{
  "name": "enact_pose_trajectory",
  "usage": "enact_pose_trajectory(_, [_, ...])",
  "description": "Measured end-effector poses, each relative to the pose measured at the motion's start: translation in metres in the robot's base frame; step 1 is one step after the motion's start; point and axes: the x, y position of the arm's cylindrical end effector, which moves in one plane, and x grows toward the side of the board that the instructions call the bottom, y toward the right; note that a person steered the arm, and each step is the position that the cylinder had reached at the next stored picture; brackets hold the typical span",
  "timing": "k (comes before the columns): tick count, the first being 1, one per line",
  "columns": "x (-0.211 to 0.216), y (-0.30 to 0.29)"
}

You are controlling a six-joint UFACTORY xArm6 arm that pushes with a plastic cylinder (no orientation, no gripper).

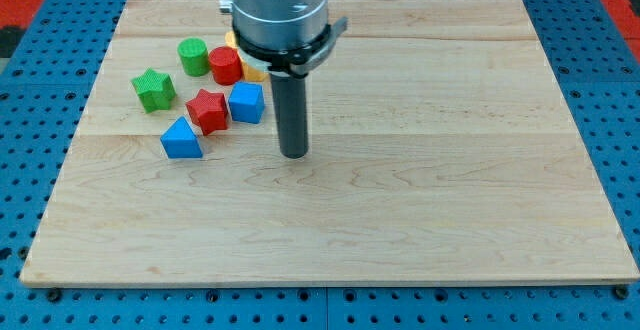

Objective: Move the blue triangle towards the bottom right of the board

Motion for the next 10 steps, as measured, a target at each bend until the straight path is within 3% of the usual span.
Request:
enact_pose_trajectory(2, [0.003,0.060])
enact_pose_trajectory(3, [0.047,0.055])
enact_pose_trajectory(4, [0.097,-0.007])
enact_pose_trajectory(5, [0.097,-0.139])
enact_pose_trajectory(6, [0.061,-0.238])
enact_pose_trajectory(7, [0.035,-0.266])
enact_pose_trajectory(10, [0.046,-0.266])
